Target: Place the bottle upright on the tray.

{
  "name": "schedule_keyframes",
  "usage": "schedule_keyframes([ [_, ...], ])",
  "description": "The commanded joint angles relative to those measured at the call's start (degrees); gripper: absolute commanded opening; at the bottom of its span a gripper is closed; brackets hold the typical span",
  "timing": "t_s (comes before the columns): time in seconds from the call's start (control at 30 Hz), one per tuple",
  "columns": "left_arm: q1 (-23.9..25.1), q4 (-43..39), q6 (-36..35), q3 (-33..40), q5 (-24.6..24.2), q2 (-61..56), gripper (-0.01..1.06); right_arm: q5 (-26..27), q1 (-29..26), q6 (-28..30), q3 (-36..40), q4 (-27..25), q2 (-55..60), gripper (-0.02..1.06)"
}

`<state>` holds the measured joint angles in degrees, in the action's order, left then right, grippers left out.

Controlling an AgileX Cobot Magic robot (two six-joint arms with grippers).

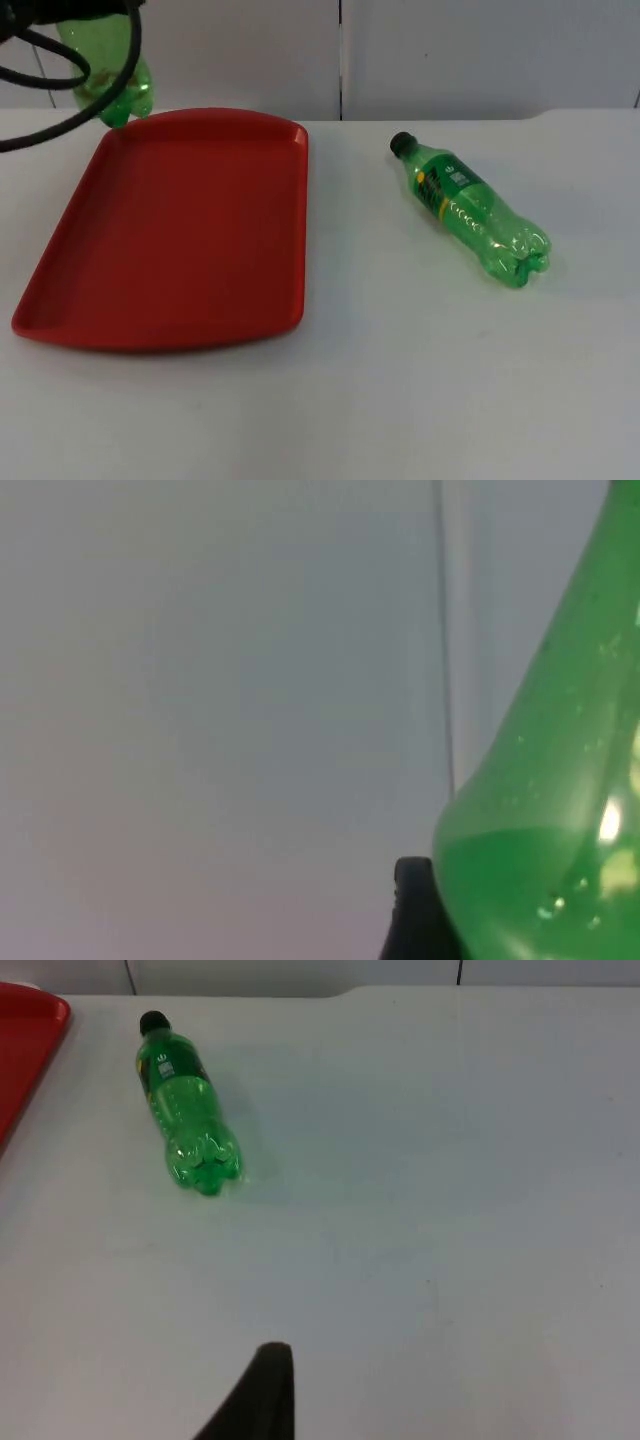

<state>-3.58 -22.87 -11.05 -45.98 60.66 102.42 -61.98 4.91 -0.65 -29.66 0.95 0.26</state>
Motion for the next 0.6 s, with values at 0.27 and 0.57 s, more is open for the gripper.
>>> schedule_keyframes([
  [0.27, 0.23, 4.24, 0.59, -9.78, 2.82, 13.03, 0.0, 0.3, -0.35, -0.01, 0.1, -0.02, -0.26, 1.05],
  [0.57, 0.23, 4.02, 0.59, -17.78, 2.73, 22.8, 0.0, 0.3, -0.35, -0.01, 0.1, -0.02, -0.26, 1.05],
])
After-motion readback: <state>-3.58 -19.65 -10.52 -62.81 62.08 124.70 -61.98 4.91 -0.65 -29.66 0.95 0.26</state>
